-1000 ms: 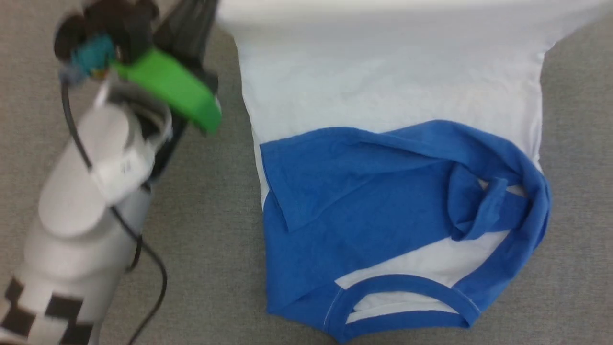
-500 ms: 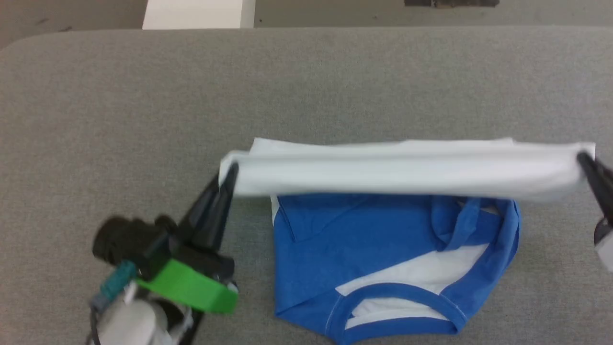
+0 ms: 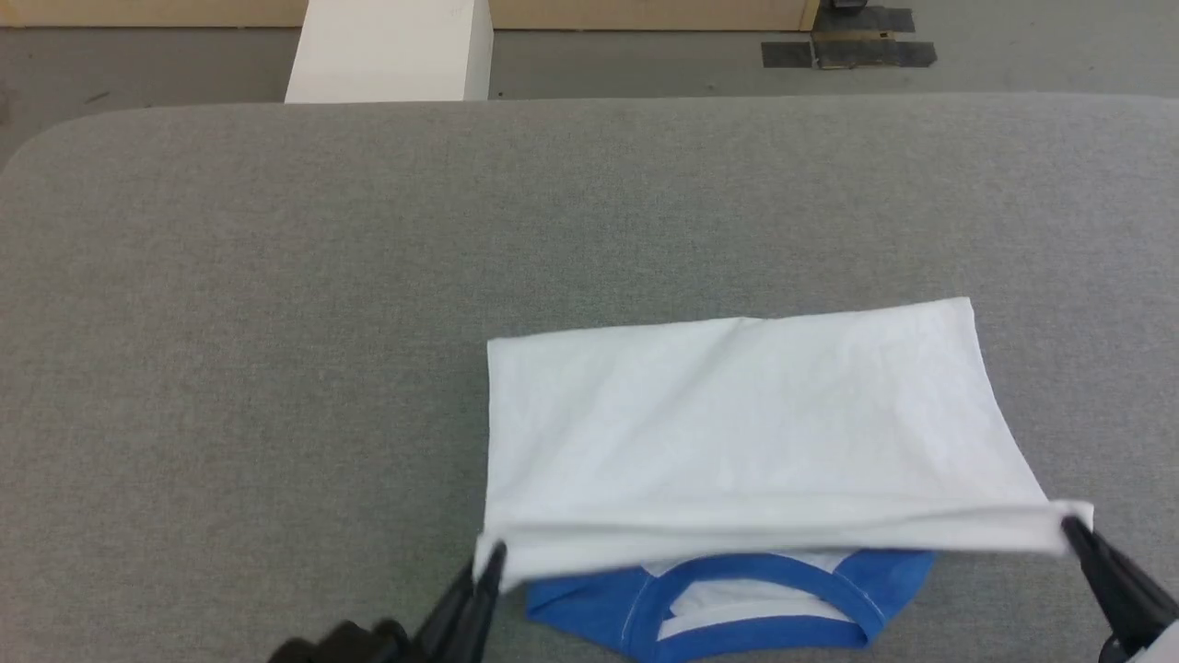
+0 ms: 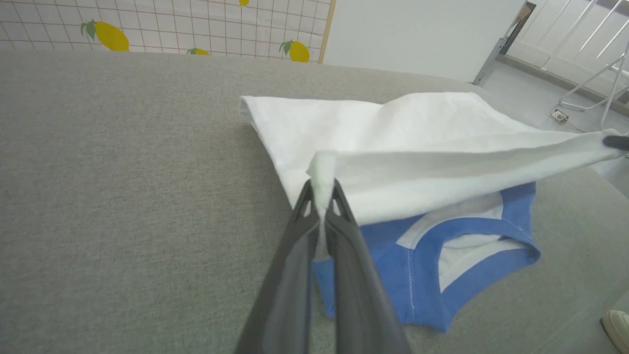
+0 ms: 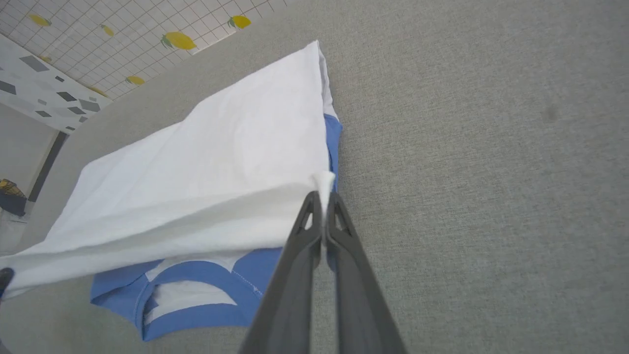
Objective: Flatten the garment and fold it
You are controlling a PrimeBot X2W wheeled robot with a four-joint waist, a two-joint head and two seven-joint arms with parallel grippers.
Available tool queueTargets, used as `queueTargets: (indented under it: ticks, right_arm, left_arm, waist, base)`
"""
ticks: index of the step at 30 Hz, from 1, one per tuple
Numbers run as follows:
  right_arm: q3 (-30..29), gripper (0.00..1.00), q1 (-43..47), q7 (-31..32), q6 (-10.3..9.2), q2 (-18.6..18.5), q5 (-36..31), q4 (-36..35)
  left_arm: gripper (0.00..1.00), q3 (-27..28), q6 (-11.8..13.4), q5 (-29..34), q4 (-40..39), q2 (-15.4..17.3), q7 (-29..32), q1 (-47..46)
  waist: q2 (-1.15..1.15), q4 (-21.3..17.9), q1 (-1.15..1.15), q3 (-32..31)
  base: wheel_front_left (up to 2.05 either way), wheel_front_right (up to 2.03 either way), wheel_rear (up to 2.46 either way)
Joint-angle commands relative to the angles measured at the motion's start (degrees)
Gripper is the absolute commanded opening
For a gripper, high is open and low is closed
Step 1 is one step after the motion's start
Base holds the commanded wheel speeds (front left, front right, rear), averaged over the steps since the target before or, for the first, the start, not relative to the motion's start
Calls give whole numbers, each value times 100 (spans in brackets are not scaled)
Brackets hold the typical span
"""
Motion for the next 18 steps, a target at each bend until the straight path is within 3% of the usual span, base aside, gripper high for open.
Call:
queueTargets:
  ticks: [1, 5, 12, 13, 14, 15, 16, 18]
  right_arm:
    - [44, 0, 139, -71, -9, -16, -81, 19]
    - [288, 0, 387, -254, -9, -165, -414, 244]
    - [735, 0, 528, -733, -9, -321, -801, 848]
    - [759, 2, 533, -782, -9, -320, -797, 903]
    - [769, 49, 534, -831, -9, -321, -800, 944]
    - [784, 82, 534, -862, -9, -333, -811, 965]
    - [795, 100, 525, -888, -9, -337, -807, 976]
    - [784, 100, 503, -911, -9, -341, -780, 942]
  left_arm:
    - [0, -106, -93, 137, 146, 39, -35, 101]
    - [0, -464, -310, 421, 721, 77, -28, 59]
    - [1, -658, -457, 469, 1606, -90, -20, -185]
    - [15, -641, -455, 444, 1681, -115, -22, -202]
    - [51, -620, -456, 427, 1732, -132, -26, -221]
    - [92, -599, -459, 416, 1758, -140, -28, -238]
    - [100, -550, -448, 390, 1763, -160, -33, -254]
    - [100, -392, -396, 297, 1696, -229, -41, -251]
  waist:
    - [0, -11, 0, -55]
    - [0, 2, 0, -152]
    - [0, 92, 0, -235]
    - [0, 107, 0, -243]
    - [0, 121, 0, -250]
    - [0, 130, 0, -255]
    - [0, 138, 0, -264]
    - [0, 148, 0, -285]
  base:
    - [0, 0, 0]
    - [0, 0, 0]
    - [0, 0, 0]
    - [0, 0, 0]
    - [0, 0, 0]
    - [0, 0, 0]
    - [0, 0, 0]
    - [0, 0, 0]
